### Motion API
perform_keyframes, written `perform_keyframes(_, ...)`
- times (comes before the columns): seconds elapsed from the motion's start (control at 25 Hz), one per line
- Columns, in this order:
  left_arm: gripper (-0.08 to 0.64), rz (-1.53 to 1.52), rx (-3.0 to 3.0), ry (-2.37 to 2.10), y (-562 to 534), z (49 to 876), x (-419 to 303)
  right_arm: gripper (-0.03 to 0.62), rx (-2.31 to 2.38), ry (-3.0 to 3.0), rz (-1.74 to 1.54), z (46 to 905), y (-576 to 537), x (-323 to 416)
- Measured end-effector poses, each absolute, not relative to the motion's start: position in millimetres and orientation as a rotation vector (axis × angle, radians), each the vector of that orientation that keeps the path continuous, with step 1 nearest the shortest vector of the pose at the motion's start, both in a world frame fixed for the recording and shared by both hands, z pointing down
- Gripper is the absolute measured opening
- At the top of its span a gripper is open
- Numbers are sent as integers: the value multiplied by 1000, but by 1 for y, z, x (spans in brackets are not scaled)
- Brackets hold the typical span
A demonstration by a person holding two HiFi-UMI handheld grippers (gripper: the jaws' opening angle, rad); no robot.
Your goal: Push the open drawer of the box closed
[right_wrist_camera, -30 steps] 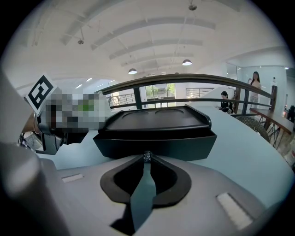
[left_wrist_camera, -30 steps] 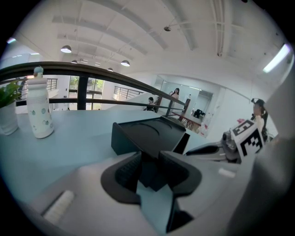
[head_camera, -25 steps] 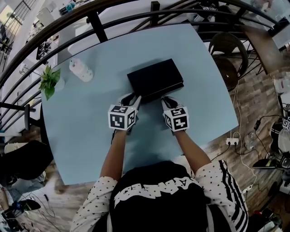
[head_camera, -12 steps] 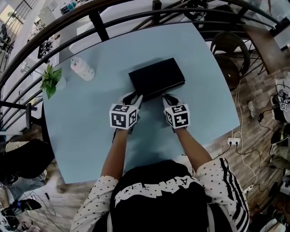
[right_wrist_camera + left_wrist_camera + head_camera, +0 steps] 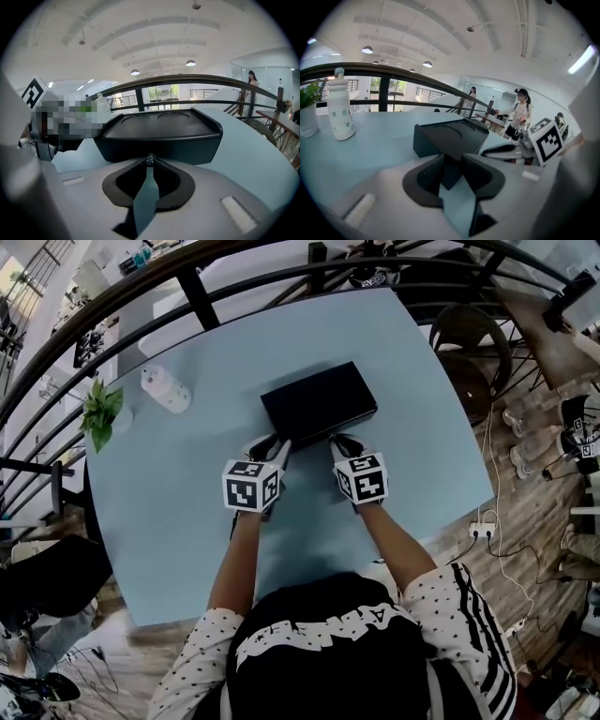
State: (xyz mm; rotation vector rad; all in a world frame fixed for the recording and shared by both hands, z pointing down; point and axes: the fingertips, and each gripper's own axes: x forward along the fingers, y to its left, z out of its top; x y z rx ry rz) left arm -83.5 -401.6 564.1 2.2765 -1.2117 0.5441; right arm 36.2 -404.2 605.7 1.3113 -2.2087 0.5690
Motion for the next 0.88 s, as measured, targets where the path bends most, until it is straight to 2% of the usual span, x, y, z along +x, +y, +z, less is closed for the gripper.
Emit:
perform_keyframes(0.6,0,540,2282,-1227,-402,564,-83,52,1310,-2219,532,606,-405,34)
perform_keyframes(0.72,0,543,2308,-1235,-402,563,-84,83,1323,-2229,524,601,-404,37)
perform_keyframes(0.88,0,543,2318,-1267,-402,560,-86,86,1352,-2242,518,591,-402,43)
